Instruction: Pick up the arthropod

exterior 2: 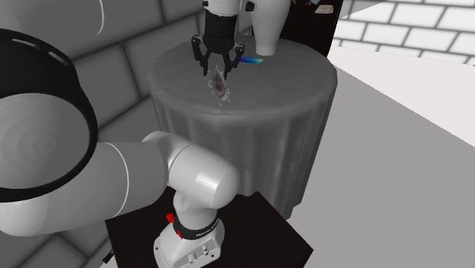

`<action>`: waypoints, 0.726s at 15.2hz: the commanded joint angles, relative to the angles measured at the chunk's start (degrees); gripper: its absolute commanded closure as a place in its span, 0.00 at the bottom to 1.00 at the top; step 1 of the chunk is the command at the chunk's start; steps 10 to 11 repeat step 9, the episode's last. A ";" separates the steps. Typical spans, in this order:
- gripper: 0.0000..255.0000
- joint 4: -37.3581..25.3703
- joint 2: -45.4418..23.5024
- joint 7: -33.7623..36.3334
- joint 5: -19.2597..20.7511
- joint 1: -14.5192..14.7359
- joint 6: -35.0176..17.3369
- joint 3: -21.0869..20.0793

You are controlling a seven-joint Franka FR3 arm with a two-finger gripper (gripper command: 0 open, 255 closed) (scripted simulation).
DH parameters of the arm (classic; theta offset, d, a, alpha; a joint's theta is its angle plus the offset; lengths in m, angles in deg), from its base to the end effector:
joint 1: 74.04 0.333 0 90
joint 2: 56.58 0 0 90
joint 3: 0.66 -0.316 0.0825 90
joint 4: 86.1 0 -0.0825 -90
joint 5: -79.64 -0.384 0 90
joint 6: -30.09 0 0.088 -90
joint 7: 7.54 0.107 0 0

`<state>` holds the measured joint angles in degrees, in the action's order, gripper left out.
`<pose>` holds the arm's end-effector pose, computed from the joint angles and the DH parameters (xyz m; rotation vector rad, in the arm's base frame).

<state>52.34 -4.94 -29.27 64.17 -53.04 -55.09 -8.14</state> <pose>0.2171 0.1671 0.5867 -2.7143 -1.2182 0.0578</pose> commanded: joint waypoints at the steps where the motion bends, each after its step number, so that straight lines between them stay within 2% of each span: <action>1: 1.00 -1.92 -0.61 0.32 0.11 -0.02 1.30 0.11; 7: 1.00 -7.62 -2.42 1.08 0.48 -0.10 5.12 0.59; 11: 1.00 -7.76 -2.47 1.10 0.49 -0.10 5.22 0.60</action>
